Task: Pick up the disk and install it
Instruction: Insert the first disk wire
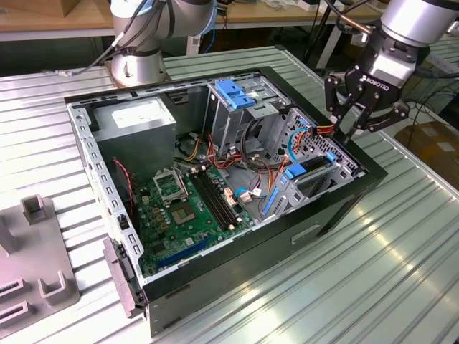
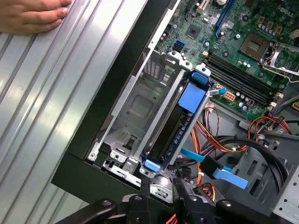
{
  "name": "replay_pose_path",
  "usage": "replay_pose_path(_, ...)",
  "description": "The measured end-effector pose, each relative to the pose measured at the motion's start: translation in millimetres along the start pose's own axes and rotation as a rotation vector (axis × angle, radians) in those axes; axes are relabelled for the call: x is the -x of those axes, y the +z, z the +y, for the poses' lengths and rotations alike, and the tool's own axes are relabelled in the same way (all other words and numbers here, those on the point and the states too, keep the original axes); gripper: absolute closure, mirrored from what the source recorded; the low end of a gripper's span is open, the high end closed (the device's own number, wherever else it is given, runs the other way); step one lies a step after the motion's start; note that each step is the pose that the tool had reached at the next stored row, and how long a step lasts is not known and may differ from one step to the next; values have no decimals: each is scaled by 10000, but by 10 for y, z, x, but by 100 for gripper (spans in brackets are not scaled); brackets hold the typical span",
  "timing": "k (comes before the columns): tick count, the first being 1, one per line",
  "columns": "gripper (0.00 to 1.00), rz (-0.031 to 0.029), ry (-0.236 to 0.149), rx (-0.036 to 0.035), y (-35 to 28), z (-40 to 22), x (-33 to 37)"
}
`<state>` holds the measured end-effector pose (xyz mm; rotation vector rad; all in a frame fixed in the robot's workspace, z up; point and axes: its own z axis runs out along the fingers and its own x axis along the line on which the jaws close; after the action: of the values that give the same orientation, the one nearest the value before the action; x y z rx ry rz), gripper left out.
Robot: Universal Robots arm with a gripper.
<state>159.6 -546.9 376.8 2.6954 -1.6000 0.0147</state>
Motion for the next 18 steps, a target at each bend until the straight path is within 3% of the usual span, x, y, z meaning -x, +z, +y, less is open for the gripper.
replay_pose_path(18,67,0,-498,-6,6,-305,229)
